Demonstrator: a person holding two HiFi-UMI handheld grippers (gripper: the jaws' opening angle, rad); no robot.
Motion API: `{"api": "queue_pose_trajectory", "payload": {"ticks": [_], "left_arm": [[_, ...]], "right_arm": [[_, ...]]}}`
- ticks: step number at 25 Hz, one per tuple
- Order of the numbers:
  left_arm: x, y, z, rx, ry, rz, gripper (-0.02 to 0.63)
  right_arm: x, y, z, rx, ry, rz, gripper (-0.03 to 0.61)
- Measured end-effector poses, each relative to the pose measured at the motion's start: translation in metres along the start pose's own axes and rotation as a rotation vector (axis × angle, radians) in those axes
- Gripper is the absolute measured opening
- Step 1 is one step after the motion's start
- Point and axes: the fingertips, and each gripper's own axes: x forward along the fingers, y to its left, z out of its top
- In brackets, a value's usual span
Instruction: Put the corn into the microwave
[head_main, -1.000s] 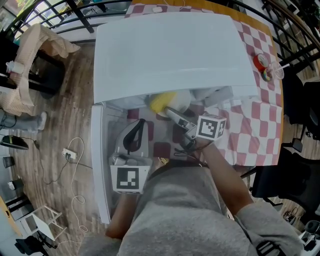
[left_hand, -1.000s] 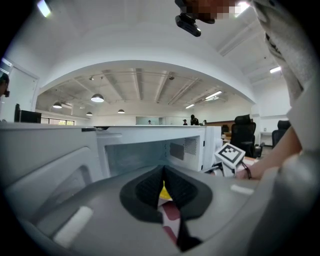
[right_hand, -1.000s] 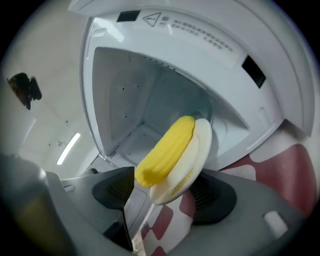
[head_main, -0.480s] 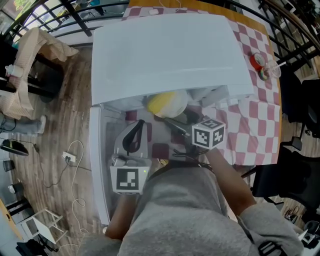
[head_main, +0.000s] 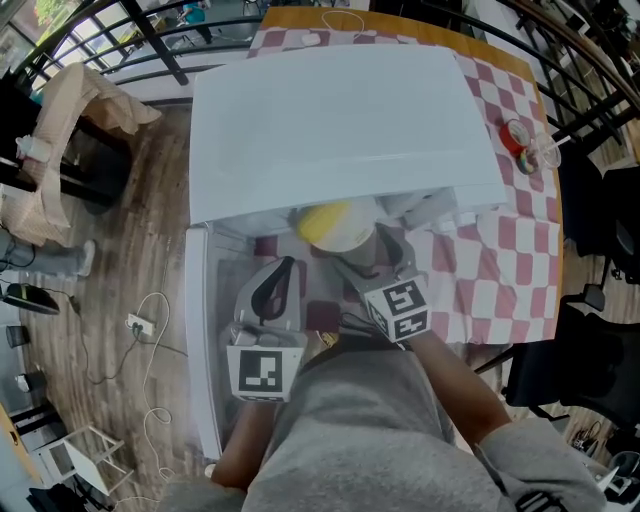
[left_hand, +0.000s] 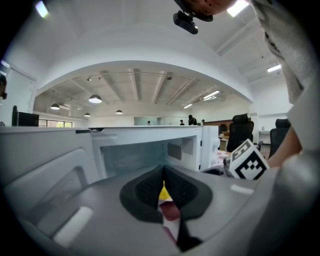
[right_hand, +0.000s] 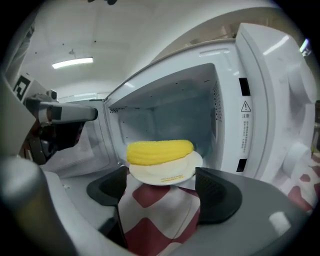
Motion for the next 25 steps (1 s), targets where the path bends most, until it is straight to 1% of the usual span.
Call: {"api": "queue_pose_trajectory", "payload": {"ticks": [3, 8, 13, 14, 15, 20, 25], "left_arm": [[0.0, 0.002, -0.001, 0.001, 0.0, 0.003, 0.011], [-0.001, 0.003, -0.003, 0.004, 0.003, 0.006, 0.011], [-0.005, 0.008, -0.004, 0.006, 0.013, 0.019, 0.011], [-0.005, 0.009, -0.003, 0.006, 0.013, 0.021, 0.011], [-0.006, 0.01, -0.003, 0.005, 0.013, 0.023, 0.011], [-0.008, 0.014, -0.002, 0.006, 0.014, 0.038, 0.011], [-0.013, 0.014, -0.001, 0.008, 0.014, 0.047, 0.011]], "right_arm": [[0.01, -0.004, -0.001, -0.031, 0.002, -0.058, 0.428], [0.028, -0.006, 0.004, -0.024, 0.016, -0.087, 0.407], [0.047, -0.006, 0.014, -0.024, 0.022, -0.089, 0.394], [0.05, -0.007, 0.014, -0.021, 0.027, -0.093, 0.368], [0.053, -0.008, 0.015, -0.018, 0.03, -0.097, 0.362], [0.067, -0.011, 0.021, -0.013, 0.045, -0.097, 0.359], [0.075, -0.011, 0.021, 0.021, 0.084, -0.095, 0.356]]}}
